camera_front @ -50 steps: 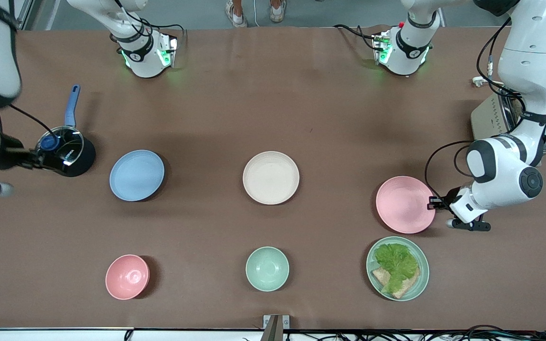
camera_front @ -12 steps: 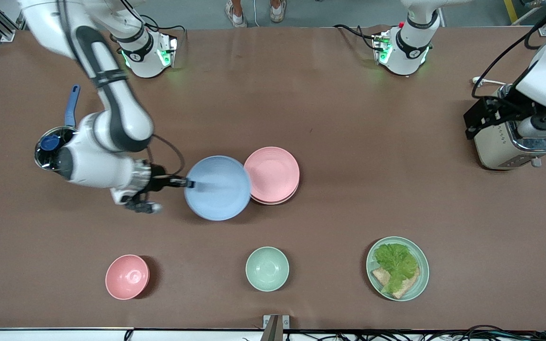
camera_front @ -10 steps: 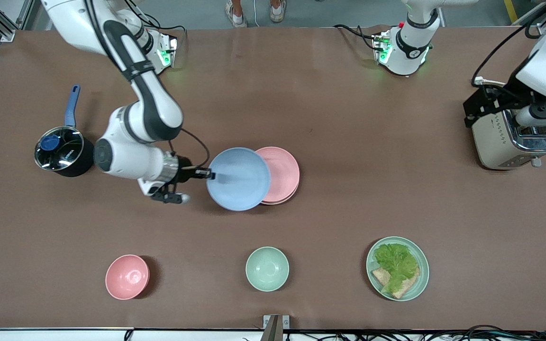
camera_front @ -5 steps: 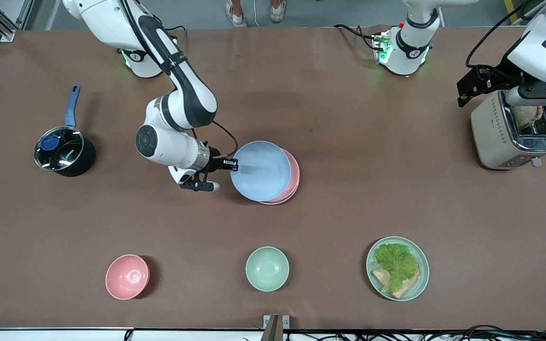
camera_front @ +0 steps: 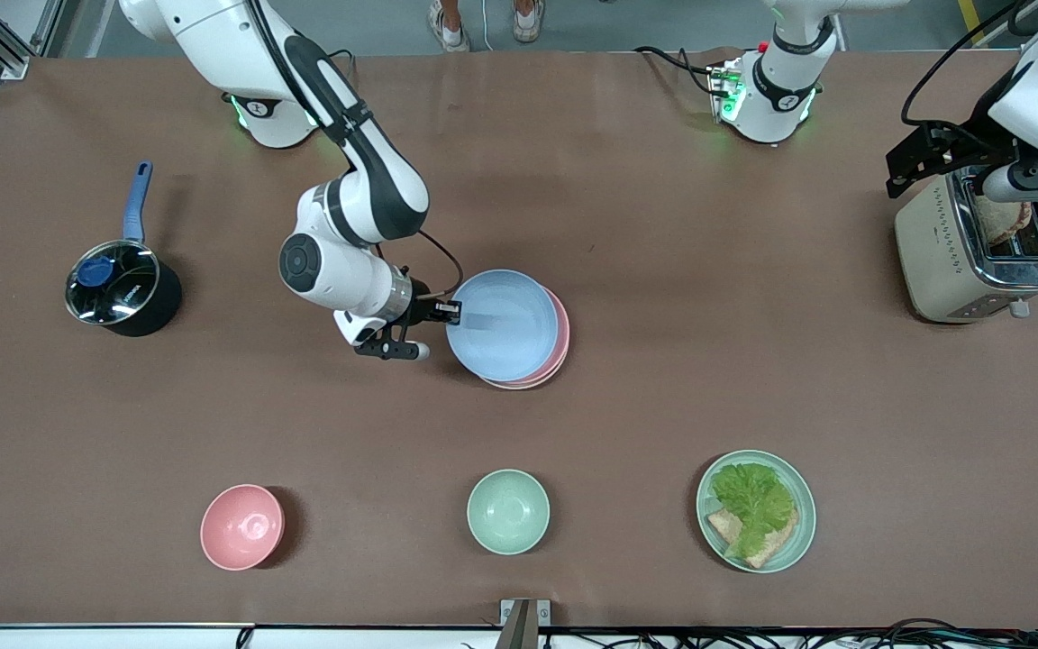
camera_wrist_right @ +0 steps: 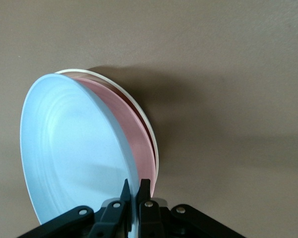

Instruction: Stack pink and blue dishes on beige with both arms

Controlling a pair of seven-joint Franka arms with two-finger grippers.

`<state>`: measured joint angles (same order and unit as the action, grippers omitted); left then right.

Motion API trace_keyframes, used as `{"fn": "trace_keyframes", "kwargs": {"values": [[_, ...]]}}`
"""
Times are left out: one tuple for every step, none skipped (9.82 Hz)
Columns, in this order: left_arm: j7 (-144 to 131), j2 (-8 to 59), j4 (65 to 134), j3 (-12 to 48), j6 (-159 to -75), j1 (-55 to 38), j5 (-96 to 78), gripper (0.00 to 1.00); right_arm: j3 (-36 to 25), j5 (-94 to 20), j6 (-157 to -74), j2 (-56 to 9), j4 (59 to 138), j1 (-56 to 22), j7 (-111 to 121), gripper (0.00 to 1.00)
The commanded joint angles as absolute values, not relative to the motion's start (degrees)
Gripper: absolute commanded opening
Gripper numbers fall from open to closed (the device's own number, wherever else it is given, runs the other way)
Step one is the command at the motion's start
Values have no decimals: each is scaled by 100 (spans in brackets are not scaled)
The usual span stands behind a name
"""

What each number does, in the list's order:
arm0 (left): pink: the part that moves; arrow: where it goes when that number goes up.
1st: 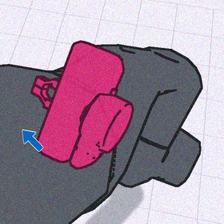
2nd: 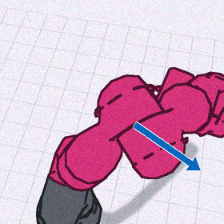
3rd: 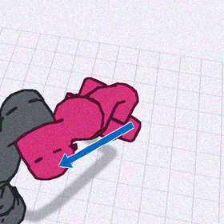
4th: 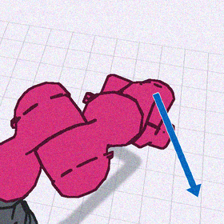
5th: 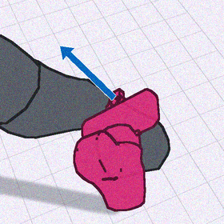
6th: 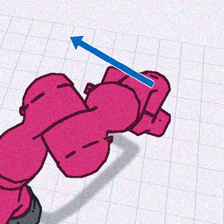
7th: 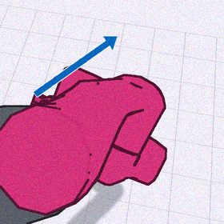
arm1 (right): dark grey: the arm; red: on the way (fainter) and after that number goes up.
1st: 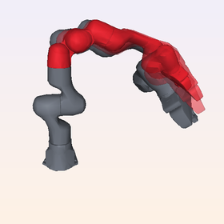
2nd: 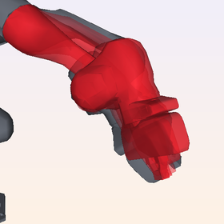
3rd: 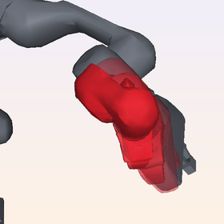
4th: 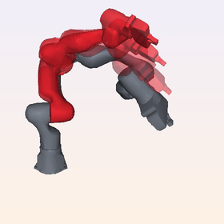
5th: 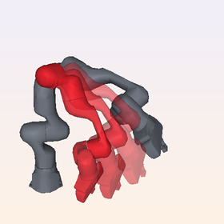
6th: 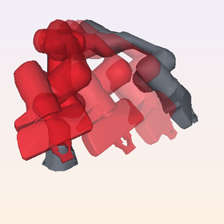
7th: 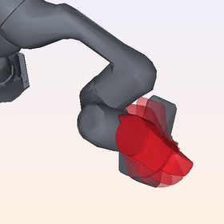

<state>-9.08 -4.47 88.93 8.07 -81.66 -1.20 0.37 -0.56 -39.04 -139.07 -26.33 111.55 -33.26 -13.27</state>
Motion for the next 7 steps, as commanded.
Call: {"fn": "trace_keyframes", "kwargs": {"values": [[-861, -475, 9061, 800, -8016, -97, 9, 100, -105, -4104, -14001, -2610, 11206, -3428, -1354, 15], [-853, -475, 9070, 791, -8016, -97, 17, 100, -105, -4096, -13975, -2610, 11206, -3410, -1345, 30], [-853, -475, 9070, 800, -8016, -10, 18, 100, -105, -4096, -13975, -2610, 11206, -3393, -1345, 66], [-853, -457, 9053, 800, -8016, 0, 18, 100, -123, -4096, -13966, -2602, 11189, -3384, -1319, 98], [-844, -448, 9053, 800, -8024, 0, 18, 100, -158, -4087, -13940, -2515, 11145, -3340, -1301, 100], [-835, -448, 9053, 800, -8024, 0, 18, 100, -306, -4017, -13939, -2270, 11145, -3270, -1301, 100], [-835, -448, 9044, 800, -8024, 0, 0, 100, -551, -3964, -13922, -2050, 11153, -3270, -1292, 100]]}}
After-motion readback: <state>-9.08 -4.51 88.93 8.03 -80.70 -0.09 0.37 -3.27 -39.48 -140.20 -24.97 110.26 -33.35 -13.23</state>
